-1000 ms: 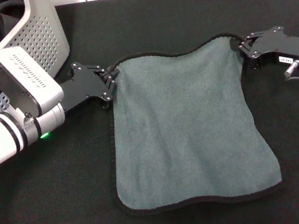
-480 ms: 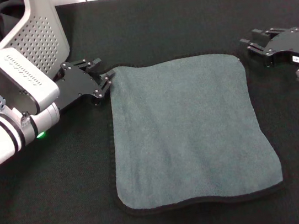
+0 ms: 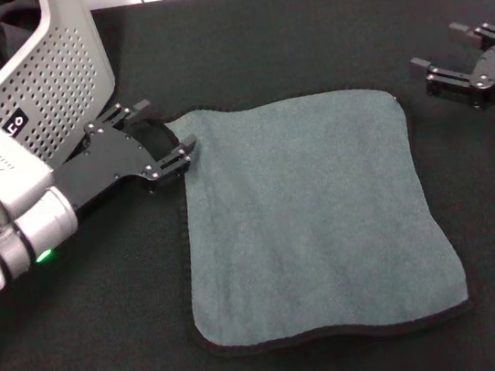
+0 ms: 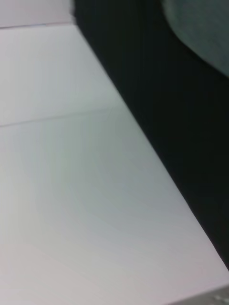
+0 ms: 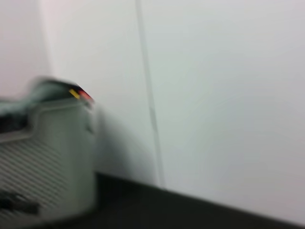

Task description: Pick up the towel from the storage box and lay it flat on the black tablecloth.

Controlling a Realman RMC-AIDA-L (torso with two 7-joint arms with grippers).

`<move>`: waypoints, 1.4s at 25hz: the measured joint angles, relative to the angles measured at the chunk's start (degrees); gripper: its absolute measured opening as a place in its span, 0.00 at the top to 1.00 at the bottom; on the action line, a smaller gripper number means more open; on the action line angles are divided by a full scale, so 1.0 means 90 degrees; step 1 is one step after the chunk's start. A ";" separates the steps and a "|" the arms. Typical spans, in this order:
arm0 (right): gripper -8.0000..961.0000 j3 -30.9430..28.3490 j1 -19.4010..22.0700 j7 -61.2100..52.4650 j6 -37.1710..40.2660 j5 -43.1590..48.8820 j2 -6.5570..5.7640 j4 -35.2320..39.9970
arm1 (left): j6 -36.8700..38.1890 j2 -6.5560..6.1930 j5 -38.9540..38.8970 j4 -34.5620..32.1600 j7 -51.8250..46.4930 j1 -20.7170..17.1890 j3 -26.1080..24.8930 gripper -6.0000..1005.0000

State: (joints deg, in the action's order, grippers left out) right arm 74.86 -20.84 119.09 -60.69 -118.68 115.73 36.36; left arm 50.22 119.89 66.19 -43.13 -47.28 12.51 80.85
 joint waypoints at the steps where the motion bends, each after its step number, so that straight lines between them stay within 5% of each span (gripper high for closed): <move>1: 0.26 -0.0070 0.0050 0.0002 -0.0294 0.0002 -0.0014 0.0020 | 0.0174 -0.0015 0.0083 -0.0254 -0.0268 -0.0193 0.0059 0.27; 6: 0.17 -0.0363 0.0225 -0.0060 -0.2473 0.0059 -0.0225 0.0051 | 0.1812 -0.0056 0.0559 -0.0898 -0.1603 -0.0608 -0.0080 0.13; 14: 0.11 -0.0247 0.0442 -0.0599 -0.4539 0.1178 -0.0539 0.1196 | 0.4773 -0.0171 0.0619 -0.0439 -0.2352 -0.0223 -0.0624 0.14; 17: 0.11 -0.0097 0.0838 -0.0868 -0.4565 0.1644 -0.0482 0.2172 | 0.5117 -0.0175 0.0702 -0.0434 -0.2424 -0.0217 -0.0619 0.14; 22: 0.11 -0.0171 0.1518 -0.0875 -0.4550 0.2156 -0.0191 0.3339 | 0.5241 -0.0168 0.0861 -0.0439 -0.2613 -0.0222 -0.0637 0.15; 35: 0.11 -0.0208 0.1548 -0.0870 -0.4538 0.2178 -0.0156 0.3153 | 0.5434 -0.0088 0.0838 -0.0391 -0.2520 -0.0271 -0.0648 0.15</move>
State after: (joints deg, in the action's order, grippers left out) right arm 72.99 -6.91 111.26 -101.54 -99.07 114.33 64.73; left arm 99.12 119.09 73.74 -46.65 -69.96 10.07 75.02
